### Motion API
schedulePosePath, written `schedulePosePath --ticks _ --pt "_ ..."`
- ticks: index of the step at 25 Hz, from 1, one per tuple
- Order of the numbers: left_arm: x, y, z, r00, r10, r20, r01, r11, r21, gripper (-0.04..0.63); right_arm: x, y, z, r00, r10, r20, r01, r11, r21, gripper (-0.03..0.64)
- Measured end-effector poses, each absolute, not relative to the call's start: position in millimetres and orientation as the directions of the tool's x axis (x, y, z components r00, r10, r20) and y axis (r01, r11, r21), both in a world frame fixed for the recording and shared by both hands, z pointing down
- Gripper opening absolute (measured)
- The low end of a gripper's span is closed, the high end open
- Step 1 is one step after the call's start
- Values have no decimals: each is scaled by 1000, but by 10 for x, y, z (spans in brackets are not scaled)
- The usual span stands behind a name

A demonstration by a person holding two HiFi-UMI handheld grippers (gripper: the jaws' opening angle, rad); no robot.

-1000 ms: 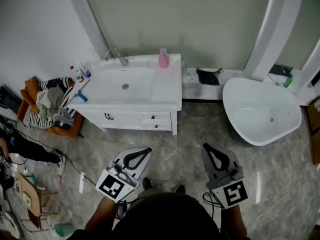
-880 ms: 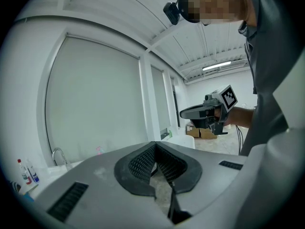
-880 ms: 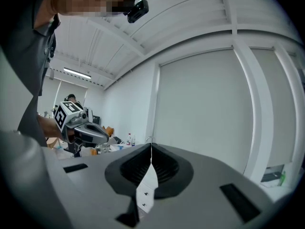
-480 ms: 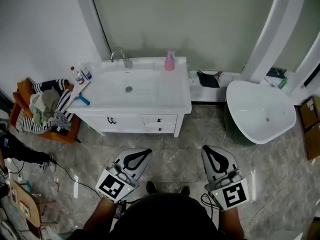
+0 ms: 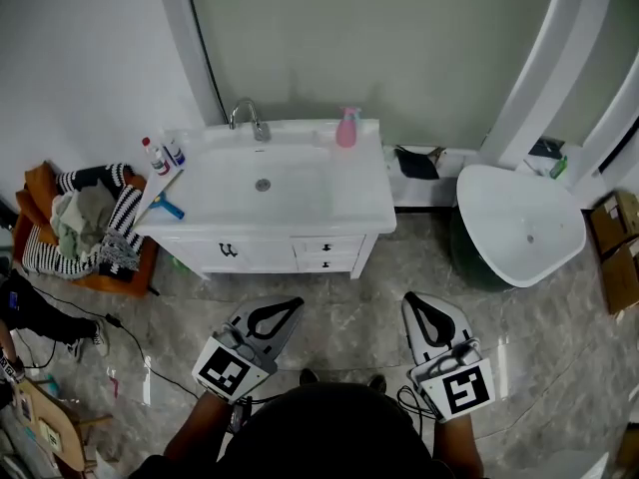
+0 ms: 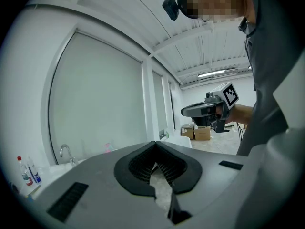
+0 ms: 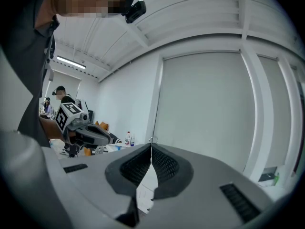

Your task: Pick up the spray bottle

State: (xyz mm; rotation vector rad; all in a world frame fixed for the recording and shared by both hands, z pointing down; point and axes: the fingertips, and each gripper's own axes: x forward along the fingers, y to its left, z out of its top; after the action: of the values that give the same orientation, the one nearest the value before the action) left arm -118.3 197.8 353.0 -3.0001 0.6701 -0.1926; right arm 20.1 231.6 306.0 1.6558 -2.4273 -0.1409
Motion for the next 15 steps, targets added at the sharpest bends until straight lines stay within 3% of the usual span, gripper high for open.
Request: schedulePosePath --ticks 15 --pt "-1472 1608 3606 898 -427 105 -423 -904 -62 3 -154 1892 3086 -362 -920 150 -899 387 204 9"
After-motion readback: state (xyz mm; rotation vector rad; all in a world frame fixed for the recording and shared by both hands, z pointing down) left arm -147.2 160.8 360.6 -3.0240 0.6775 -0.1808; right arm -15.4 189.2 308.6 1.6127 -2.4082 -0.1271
